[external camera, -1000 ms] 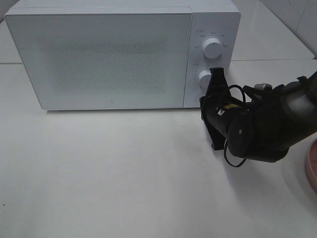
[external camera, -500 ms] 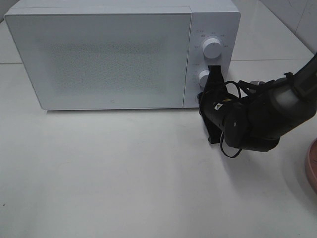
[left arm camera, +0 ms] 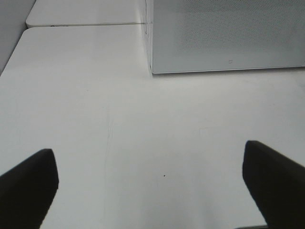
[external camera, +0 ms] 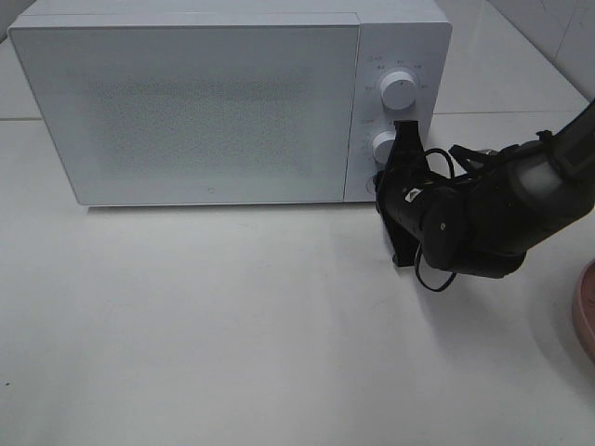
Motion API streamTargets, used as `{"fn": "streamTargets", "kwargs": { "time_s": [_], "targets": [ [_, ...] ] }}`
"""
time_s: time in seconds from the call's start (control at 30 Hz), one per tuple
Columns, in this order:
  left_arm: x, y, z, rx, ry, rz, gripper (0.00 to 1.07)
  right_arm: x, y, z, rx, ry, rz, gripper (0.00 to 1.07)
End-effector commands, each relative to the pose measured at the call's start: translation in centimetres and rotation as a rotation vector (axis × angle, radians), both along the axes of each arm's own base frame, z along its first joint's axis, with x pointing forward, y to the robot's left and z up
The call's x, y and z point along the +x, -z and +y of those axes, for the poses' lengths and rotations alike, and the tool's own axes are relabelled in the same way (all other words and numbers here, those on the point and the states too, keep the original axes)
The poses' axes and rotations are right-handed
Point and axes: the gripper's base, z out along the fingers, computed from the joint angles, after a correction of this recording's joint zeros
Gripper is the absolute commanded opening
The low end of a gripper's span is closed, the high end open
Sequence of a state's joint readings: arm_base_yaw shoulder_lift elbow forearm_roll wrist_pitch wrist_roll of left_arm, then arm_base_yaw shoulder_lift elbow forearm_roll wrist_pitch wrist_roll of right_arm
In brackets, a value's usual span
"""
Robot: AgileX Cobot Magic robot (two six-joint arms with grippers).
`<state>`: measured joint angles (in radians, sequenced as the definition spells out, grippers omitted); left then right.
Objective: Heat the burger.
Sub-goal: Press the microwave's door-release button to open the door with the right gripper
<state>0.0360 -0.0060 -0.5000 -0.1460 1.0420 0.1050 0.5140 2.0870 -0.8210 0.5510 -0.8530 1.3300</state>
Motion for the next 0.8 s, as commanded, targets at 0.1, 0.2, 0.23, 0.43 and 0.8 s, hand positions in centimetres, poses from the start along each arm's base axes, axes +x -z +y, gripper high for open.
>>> {"fn": "streamTargets", "kwargs": {
  "time_s": [0.1,0.2,0.23,0.43,0.8],
  "targets": [
    [-0.3,0.1,0.0,0.001,0.005,-0.024,1.0,0.7,-0.6,-0.2,-0.004,0.007,-0.036,0.0],
    [-0.3,0.1,0.0,0.001,0.005,-0.024,1.0,1.0,-0.8,-0.1,0.0,0.011,-0.044,0.0],
    [-0.3,0.1,0.0,0.001,0.005,-0.024,1.0,1.1,-0.9,-0.1,0.002,0.017,-0.057,0.0],
    [-0.3,0.1,0.0,0.001,0.005,-0.024,1.0,1.4,-1.3,-0.2,0.006,0.036,-0.09,0.0],
    [-0.3,0.1,0.0,0.001,0.005,-0.024,1.0,2.5,-1.3,-0.2,0.016,0.062,-0.132,0.0]
  ]
}}
